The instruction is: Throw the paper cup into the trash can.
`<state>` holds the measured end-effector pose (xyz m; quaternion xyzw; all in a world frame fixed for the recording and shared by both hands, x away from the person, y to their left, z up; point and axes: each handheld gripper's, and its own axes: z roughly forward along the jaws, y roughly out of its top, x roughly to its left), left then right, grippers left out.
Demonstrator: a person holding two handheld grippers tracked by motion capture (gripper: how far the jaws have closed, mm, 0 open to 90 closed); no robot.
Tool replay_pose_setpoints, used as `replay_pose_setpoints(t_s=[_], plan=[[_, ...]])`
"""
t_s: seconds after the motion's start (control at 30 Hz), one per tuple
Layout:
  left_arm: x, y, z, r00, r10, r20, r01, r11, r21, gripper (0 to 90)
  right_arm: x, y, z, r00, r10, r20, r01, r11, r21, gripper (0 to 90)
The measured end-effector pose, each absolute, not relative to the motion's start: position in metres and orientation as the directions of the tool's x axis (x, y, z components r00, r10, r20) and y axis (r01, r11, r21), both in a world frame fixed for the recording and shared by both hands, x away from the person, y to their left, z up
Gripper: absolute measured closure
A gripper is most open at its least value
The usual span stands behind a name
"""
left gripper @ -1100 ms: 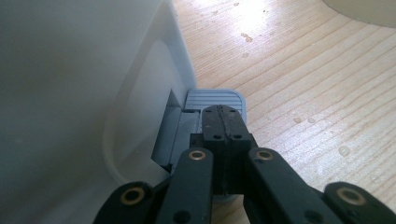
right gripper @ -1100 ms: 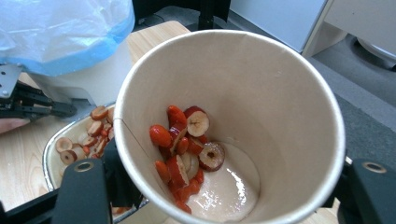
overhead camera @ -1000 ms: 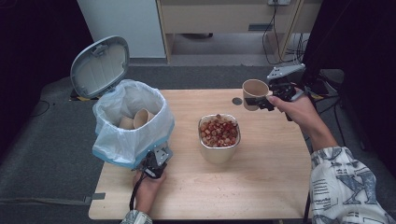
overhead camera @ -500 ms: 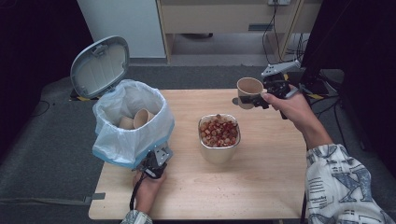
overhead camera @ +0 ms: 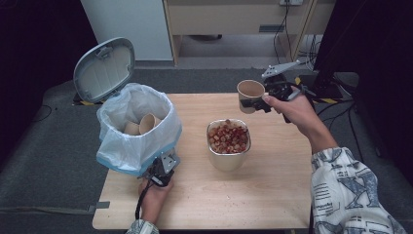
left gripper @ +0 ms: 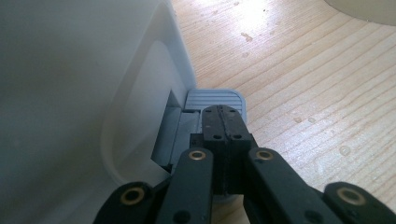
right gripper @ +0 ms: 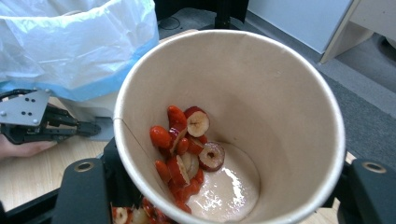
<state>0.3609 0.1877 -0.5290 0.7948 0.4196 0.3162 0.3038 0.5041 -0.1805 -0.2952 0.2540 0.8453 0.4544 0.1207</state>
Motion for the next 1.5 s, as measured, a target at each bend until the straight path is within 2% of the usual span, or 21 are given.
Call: replay_pose_setpoints(t_s=[1.07,1.5], plan=[[0.361,0.187,-0.529,0.45,0.857,0.253,0.473,-0.469,0.746,89.3,0.5,-0.115,-0.273,-0.879,0.474,0.053,0.297,0.458,0.838,31.3],[0.361,0.188,-0.529,0.451,0.856,0.253,0.473,-0.47,0.746,89.3,0.5,-0.1,-0.27,-0.893,0.444,0.072,0.292,0.45,0.844,31.3]])
